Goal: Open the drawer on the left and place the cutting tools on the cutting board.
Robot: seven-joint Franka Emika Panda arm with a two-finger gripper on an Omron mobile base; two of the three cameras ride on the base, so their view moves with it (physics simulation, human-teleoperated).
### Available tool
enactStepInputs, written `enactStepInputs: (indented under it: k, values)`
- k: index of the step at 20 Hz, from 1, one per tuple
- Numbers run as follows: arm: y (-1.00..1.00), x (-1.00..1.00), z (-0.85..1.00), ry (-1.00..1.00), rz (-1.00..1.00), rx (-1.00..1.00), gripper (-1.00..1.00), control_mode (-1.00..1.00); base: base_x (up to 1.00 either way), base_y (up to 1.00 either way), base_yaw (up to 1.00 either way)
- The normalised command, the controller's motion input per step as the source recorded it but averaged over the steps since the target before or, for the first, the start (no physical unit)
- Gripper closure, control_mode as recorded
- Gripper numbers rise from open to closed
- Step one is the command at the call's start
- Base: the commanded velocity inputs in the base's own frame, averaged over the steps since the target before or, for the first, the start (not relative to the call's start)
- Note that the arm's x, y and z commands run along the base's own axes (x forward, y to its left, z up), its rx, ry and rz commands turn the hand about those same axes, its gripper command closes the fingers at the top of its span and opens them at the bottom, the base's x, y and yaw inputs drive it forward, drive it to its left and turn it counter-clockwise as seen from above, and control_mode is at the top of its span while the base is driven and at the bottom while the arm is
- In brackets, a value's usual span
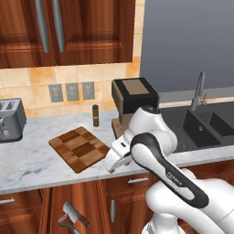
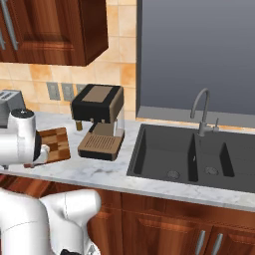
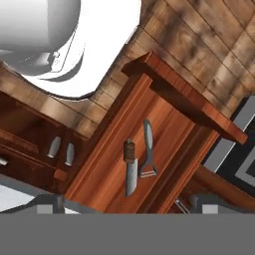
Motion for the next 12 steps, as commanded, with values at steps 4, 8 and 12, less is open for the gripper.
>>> enactStepInputs:
  k: [4, 8, 12]
  values:
    - [-0.3, 1.0, 0.73, 0.29, 0.25, 0.13, -1.0, -1.0, 0.0, 0.0, 0.0]
    - [-0.19, 0.87, 0.2, 0.32, 0.24, 0.07, -1.0, -1.0, 0.0, 0.0, 0.0]
    - [0.0, 0.3, 0.0, 0.09, 0.0, 0.0, -1.0, -1.0, 0.0, 0.0, 0.0]
